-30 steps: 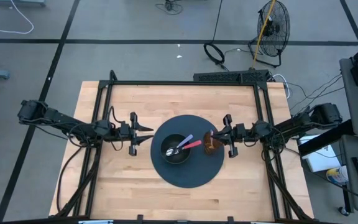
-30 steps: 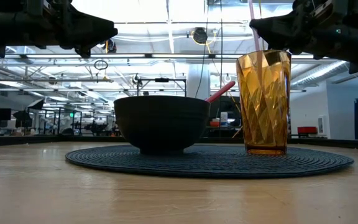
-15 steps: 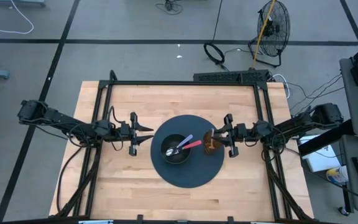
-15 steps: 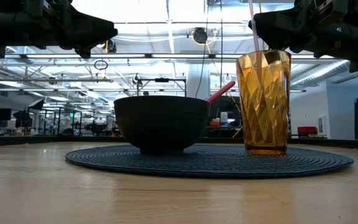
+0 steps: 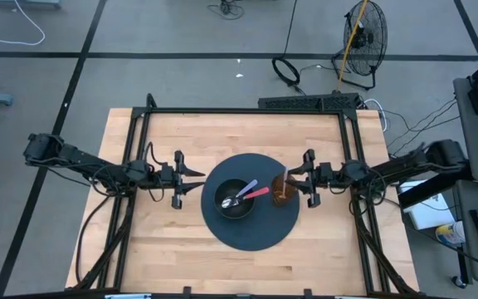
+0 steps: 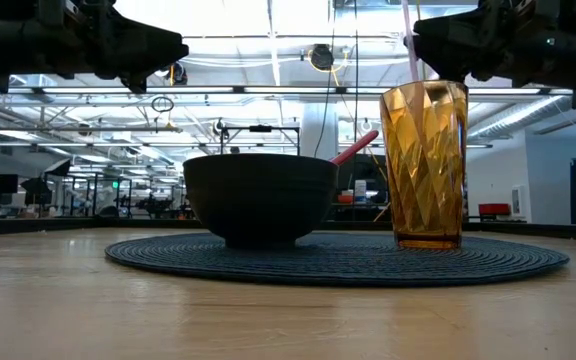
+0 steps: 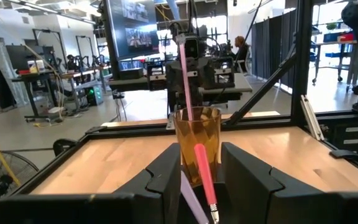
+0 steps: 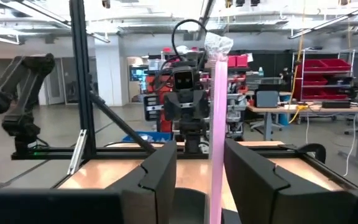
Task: Pick & Place Utensil
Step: Put the pink straw into the brown cup
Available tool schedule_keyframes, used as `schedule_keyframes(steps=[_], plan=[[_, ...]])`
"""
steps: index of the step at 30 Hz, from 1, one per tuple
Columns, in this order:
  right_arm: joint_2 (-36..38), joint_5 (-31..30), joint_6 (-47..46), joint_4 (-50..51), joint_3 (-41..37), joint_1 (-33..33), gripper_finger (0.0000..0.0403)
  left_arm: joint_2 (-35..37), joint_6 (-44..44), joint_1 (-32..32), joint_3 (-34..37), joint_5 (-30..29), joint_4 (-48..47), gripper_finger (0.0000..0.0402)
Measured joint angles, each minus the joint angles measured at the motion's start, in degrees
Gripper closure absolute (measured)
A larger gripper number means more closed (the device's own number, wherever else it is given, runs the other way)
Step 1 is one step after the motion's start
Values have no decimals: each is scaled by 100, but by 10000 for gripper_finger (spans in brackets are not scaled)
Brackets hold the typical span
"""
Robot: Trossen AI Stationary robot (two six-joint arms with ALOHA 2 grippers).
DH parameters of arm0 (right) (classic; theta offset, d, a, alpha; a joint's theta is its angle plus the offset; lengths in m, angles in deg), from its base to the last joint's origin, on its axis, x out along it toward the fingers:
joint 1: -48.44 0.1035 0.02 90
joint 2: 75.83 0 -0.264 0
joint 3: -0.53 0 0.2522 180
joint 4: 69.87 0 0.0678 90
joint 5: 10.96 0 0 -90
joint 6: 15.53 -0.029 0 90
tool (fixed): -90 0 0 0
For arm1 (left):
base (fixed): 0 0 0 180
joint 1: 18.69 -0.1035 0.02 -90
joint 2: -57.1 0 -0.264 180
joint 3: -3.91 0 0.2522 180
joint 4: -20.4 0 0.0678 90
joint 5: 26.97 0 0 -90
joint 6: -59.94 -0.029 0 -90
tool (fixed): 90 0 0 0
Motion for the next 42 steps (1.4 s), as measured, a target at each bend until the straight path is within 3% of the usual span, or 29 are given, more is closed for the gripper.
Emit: schedule_keyframes(steps=[8,28,42], plan=[[422,-715,-127,699,-2,2,273,-2,2,0,0,-1,-71,279],[585,-996,23,1234,-2,4,272,-2,30,0,0,2,-77,279],[1999,-992,43,2828,-2,7,272,-2,86,0,0,9,-154,279]])
